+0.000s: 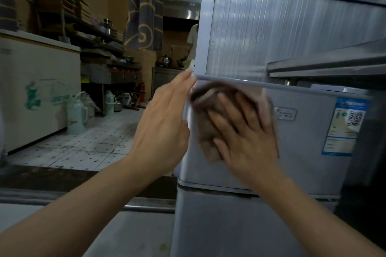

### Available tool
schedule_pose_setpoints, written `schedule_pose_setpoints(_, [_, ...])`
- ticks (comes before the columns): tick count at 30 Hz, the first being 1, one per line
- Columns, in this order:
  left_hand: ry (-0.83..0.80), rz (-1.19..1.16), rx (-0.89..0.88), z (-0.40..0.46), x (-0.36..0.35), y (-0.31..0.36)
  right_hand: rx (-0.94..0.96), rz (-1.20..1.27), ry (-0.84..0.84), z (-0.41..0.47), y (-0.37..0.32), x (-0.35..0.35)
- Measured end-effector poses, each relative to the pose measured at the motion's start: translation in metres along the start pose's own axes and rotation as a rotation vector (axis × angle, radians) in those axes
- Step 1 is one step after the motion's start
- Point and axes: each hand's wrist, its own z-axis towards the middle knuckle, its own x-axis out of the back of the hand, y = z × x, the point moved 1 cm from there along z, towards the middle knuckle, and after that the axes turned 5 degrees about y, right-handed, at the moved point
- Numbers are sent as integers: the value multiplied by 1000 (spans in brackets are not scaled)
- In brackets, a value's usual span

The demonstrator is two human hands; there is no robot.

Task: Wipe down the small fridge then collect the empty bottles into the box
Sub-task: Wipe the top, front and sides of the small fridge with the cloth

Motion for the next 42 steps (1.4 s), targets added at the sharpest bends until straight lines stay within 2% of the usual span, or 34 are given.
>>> schedule_pose_setpoints(4, [8,38,-11,13,-13,6,-104,25,-39,-14,-9,-2])
schedule_pose_setpoints(8, [38,159,-25,11,-20,5,-94,45,-126,-73,-28,1])
schedule_pose_setpoints(13, [115,230,53,15,-29,18,-177,175,-71,-45,-22,5])
schedule_pose_setpoints(16, [174,283,90,19,-33,25,-172,138,-76,-47,-6,7])
schedule_pose_setpoints(18, [170,309,72,19,-37,29,-283,107,-79,-67,20,8])
schedule_pose_setpoints(21, [67,350,-54,19,-53,42,-515,101,-80,-100,65,13])
schedule_pose_setpoints(23, [32,345,-99,20,-66,50,-604,75,-86,-111,89,17])
schedule_pose_setpoints(27, [56,344,-68,18,-77,53,-749,49,-48,-101,71,19])
schedule_pose_setpoints(29, [61,356,-65,18,-79,52,-729,68,-41,-88,38,13])
schedule_pose_setpoints(31, [53,380,-69,18,-79,52,-614,96,-84,-81,15,8])
schedule_pose_setpoints(35, [45,436,-91,20,-77,47,-585,116,-131,-99,46,11])
schedule_pose_setpoints(39, [76,450,-95,19,-82,46,-824,150,-105,-112,94,18])
schedule_pose_setpoints(42, [101,427,-95,7,-88,44,-1022,417,-28,-108,126,17])
